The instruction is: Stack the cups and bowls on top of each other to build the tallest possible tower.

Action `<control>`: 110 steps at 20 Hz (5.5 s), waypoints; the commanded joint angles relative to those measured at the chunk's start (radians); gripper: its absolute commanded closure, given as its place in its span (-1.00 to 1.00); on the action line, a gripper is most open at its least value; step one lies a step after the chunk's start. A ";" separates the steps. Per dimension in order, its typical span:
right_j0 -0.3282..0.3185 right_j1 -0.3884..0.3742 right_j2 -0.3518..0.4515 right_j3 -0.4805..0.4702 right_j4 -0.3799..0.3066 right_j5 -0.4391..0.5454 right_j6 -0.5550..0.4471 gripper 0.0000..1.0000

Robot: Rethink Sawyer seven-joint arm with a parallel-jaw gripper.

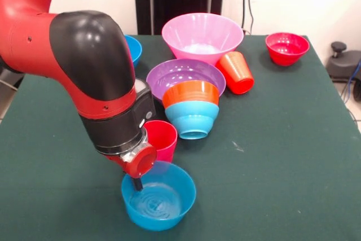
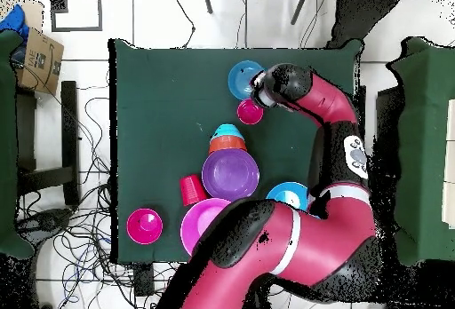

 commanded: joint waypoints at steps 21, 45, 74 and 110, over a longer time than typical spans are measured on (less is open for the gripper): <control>0.043 -0.031 0.046 0.052 -0.062 -0.008 -0.013 1.00; 0.044 -0.110 0.038 0.073 -0.038 0.089 0.014 1.00; 0.029 -0.226 0.035 0.143 0.050 0.327 0.043 1.00; 0.000 -0.263 0.003 0.246 -0.044 0.397 -0.080 1.00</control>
